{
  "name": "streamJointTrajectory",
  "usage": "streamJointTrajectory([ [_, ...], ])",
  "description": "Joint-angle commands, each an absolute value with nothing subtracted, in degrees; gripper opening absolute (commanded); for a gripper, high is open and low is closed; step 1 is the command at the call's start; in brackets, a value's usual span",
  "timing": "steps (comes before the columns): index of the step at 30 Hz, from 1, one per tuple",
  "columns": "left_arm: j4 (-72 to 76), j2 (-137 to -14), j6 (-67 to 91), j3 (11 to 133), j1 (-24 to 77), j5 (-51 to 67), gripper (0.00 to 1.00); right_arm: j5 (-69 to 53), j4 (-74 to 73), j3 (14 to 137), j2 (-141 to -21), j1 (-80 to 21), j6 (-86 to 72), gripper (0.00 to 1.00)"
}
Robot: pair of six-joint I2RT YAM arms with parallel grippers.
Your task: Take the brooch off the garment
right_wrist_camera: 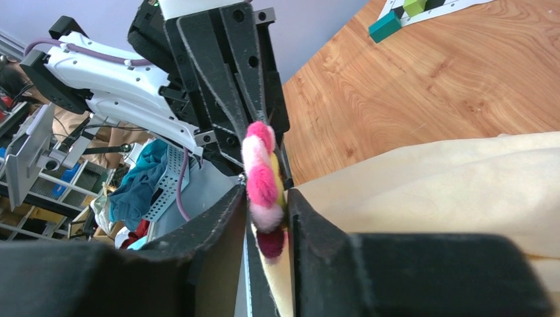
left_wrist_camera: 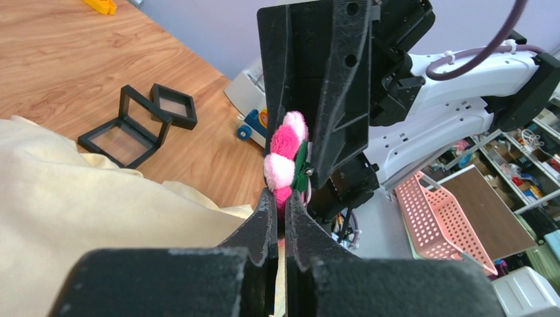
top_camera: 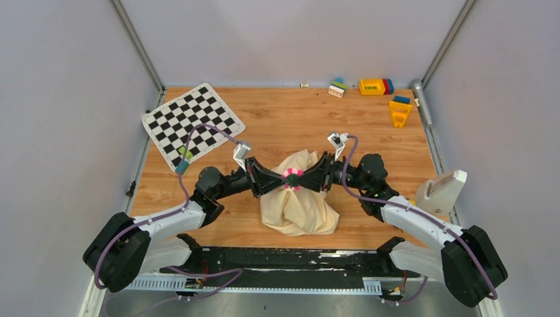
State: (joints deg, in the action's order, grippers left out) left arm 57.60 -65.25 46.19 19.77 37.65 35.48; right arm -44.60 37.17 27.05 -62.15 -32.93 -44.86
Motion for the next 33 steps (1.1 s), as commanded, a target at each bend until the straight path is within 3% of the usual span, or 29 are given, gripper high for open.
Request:
streamJointTrajectory([
  [1, 57.97, -63.53, 46.05, 21.47, 37.73, 32.68, 0.00, -44.54, 36.43, 28.92, -60.16, -33.31, -42.91, 0.25],
  [2, 57.90, -63.12, 46.09, 21.46, 37.71, 32.30, 0.00, -44.40, 35.90, 28.92, -59.77, -33.33, -42.53, 0.24],
  [6, 56.23, -62.76, 45.41, 21.95, 37.71, 32.85, 0.00, -45.70, 36.30, 29.60, -60.08, -33.31, -43.42, 0.38],
  [11, 55.70, -63.16, 45.42, 21.90, 37.72, 33.02, 0.00, -46.35, 38.33, 30.17, -61.19, -33.40, -44.92, 0.42],
  [23, 55.24, -63.64, 44.91, 21.94, 37.71, 33.60, 0.00, -45.02, 39.75, 30.95, -62.94, -33.77, -46.80, 0.34],
  [26, 55.09, -63.39, 44.71, 21.81, 37.71, 33.57, 0.00, -44.80, 40.01, 30.77, -62.97, -33.79, -47.05, 0.26],
  [33, 53.69, -62.26, 44.09, 21.80, 37.71, 33.41, 0.00, -44.55, 39.64, 30.61, -63.11, -33.82, -47.21, 0.19],
])
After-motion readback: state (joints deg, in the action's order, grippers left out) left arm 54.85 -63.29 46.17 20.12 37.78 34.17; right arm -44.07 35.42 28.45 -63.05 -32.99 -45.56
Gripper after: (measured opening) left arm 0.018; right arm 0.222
